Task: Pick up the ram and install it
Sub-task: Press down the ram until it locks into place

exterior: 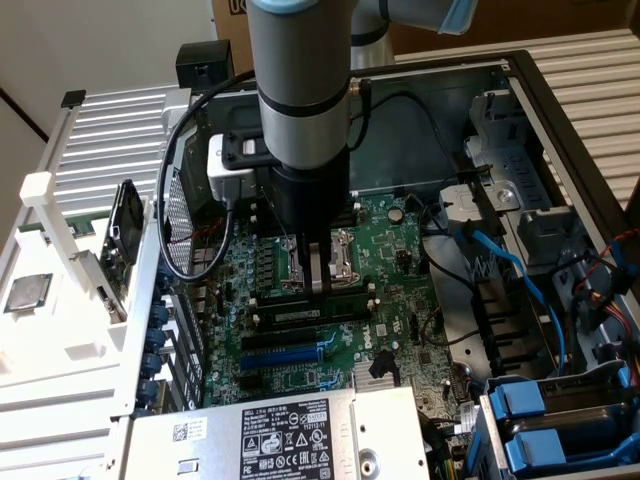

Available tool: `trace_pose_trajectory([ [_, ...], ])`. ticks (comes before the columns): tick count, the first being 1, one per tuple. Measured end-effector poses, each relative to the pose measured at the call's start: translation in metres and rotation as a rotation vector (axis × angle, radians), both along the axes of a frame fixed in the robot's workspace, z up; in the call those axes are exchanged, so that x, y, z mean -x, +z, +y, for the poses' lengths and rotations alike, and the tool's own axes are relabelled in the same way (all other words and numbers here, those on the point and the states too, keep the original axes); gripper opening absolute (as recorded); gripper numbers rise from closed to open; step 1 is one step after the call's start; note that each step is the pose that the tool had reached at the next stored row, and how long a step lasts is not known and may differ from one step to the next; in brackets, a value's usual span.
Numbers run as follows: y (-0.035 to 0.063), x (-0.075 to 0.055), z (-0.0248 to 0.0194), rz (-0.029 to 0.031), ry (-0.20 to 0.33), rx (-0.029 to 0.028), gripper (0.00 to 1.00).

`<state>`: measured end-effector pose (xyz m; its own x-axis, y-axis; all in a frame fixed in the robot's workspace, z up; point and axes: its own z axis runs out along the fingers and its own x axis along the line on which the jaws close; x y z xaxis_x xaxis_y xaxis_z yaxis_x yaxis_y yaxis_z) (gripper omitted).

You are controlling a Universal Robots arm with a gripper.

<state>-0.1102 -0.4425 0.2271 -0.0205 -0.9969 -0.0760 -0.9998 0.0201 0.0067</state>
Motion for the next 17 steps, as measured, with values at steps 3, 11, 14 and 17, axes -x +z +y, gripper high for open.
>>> trace_pose_trajectory([
  [3,0.0010,0.000,0.0001,-0.0006,0.000,-0.0011,0.11],
  [11,0.0223,0.000,0.0000,-0.0002,0.000,-0.0002,0.11],
  [14,0.0260,0.000,0.0000,-0.0001,0.000,-0.0001,0.11],
  [17,0.0265,0.000,0.0000,-0.0002,0.000,-0.0003,0.11],
])
